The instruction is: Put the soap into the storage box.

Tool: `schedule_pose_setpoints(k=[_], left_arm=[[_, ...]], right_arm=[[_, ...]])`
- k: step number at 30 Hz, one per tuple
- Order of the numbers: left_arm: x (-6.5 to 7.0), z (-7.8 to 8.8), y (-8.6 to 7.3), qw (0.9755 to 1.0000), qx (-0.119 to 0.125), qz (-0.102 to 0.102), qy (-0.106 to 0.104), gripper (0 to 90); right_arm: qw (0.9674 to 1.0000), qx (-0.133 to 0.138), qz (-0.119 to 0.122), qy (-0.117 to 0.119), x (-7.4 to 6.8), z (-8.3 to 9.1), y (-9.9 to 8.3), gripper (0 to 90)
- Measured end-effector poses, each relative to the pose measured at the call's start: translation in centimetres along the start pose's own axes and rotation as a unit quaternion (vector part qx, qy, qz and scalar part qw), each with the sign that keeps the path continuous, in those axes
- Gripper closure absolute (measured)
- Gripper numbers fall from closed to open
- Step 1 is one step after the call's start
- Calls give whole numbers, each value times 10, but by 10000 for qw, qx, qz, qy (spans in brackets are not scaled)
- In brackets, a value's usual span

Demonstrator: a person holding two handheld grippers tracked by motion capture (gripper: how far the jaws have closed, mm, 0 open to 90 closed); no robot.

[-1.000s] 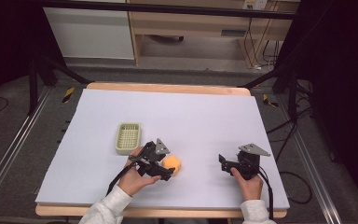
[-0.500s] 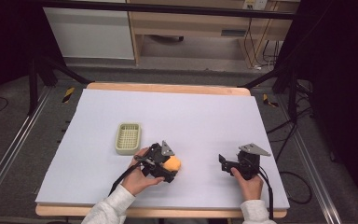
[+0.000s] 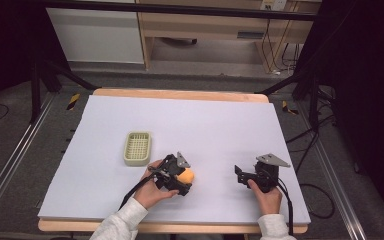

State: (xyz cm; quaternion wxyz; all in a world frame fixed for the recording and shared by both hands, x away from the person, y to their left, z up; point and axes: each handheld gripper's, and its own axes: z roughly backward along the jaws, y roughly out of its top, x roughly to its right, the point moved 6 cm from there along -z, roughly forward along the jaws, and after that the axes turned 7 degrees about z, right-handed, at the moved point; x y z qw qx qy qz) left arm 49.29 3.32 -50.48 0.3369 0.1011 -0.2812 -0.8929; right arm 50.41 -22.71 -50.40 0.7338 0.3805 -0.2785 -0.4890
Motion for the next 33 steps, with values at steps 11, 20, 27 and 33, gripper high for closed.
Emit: schedule_pose_setpoints(k=[11,20,27,33], left_arm=[[0,-7,1,9999,-141,-60,4,243],[1,-11,1,9998,-174,-37,15,244],[0,-12,1,9997,-263,-14,5,244],[-1,-12,1,9995,-330,23,-22,246]], right_arm=[[10000,-11,-14,25,0,0,0,54],[10000,-13,-8,32,-1,0,0,54],[10000,-19,-36,51,-1,0,0,54],[10000,-10,-21,31,0,0,0,54]])
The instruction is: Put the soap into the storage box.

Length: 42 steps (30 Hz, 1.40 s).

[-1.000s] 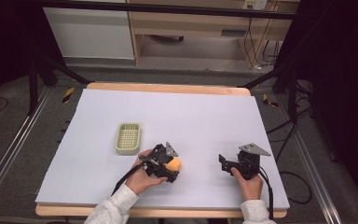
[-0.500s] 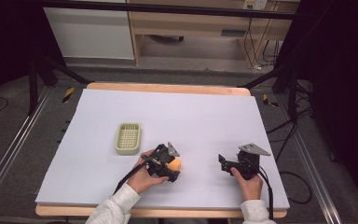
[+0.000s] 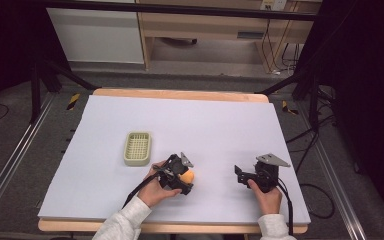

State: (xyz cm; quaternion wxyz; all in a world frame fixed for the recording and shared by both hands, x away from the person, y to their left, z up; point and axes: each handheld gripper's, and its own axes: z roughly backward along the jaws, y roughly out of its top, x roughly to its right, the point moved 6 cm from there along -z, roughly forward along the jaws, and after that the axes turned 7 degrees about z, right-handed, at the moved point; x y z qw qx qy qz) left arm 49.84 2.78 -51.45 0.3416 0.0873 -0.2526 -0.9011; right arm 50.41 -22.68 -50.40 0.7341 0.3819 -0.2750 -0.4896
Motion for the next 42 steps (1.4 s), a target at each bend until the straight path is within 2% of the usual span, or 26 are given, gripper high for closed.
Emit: schedule_pose_setpoints(k=[18,24,26,28,32,34,42], left_arm=[[0,0,0,10000,-49,29,0,251],[0,0,1,10000,-20,-14,-13,248],[0,0,1,9999,-10,-103,-17,245],[0,-1,2,9999,47,-104,22,220],[-2,-2,2,9999,0,-124,-58,213],[-1,-2,2,9998,-6,-120,-138,246],[-1,-2,2,9999,-12,-74,-132,254]], right_arm=[[10000,-1,-12,-4,1,0,0,54],[10000,0,-12,-5,1,0,0,54],[10000,-1,-3,-6,1,0,0,54],[10000,-2,-11,-4,1,0,0,54],[10000,1,-7,2,1,0,0,54],[10000,-9,-25,11,0,0,0,54],[10000,-2,-15,9,1,0,0,54]])
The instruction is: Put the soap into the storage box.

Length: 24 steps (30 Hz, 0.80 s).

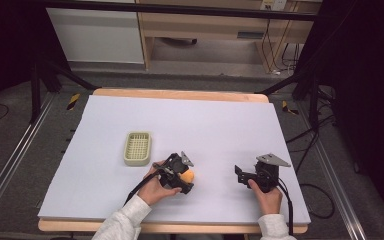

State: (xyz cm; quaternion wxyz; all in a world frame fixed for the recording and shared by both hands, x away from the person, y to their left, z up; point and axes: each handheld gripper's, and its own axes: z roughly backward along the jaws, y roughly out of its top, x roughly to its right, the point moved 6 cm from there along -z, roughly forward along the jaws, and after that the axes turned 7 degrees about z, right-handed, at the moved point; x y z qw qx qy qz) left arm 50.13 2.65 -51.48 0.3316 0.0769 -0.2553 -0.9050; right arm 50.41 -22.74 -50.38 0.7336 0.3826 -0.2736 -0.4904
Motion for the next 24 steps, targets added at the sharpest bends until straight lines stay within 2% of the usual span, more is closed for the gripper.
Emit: schedule_pose_setpoints(k=[12,15,16,24], left_arm=[[0,1,0,10000,16,59,54,256],[-2,3,-1,9999,38,88,84,256],[-3,5,-1,9998,74,153,65,256],[-5,6,-8,9999,38,69,94,256]], right_arm=[[10000,-6,-15,14,0,1,0,54],[10000,-8,0,0,1,0,0,54],[10000,-9,2,0,1,0,0,54],[10000,-12,13,8,0,0,0,54]])
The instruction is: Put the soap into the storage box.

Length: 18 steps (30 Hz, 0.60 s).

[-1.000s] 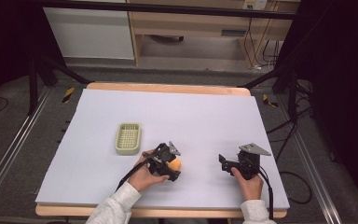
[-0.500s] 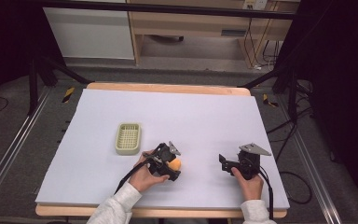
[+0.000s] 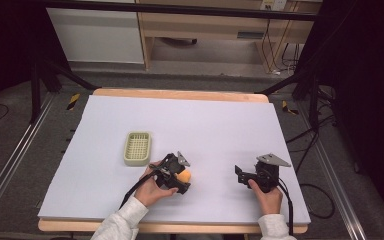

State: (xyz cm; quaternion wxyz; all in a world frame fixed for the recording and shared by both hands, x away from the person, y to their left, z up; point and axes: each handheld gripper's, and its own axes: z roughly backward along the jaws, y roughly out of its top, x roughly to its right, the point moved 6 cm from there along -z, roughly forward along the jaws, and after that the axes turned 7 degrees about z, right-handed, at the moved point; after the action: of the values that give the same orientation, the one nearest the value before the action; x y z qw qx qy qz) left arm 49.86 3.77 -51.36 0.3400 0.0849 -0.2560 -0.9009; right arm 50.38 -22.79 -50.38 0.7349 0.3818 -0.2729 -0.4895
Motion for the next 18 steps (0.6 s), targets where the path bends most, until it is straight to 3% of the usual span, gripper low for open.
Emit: schedule_pose_setpoints(k=[6,10,13,18], left_arm=[[-1,-1,-2,10000,57,-21,-76,252],[-2,3,-4,9997,95,-222,-70,244],[-3,8,-5,9995,132,-260,-81,233],[-4,10,-7,9994,54,-283,-203,252]], right_arm=[[10000,-7,5,8,0,0,0,54],[10000,-5,14,3,0,0,0,54],[10000,-18,-9,10,0,0,0,54],[10000,-32,4,30,0,0,-1,54]])
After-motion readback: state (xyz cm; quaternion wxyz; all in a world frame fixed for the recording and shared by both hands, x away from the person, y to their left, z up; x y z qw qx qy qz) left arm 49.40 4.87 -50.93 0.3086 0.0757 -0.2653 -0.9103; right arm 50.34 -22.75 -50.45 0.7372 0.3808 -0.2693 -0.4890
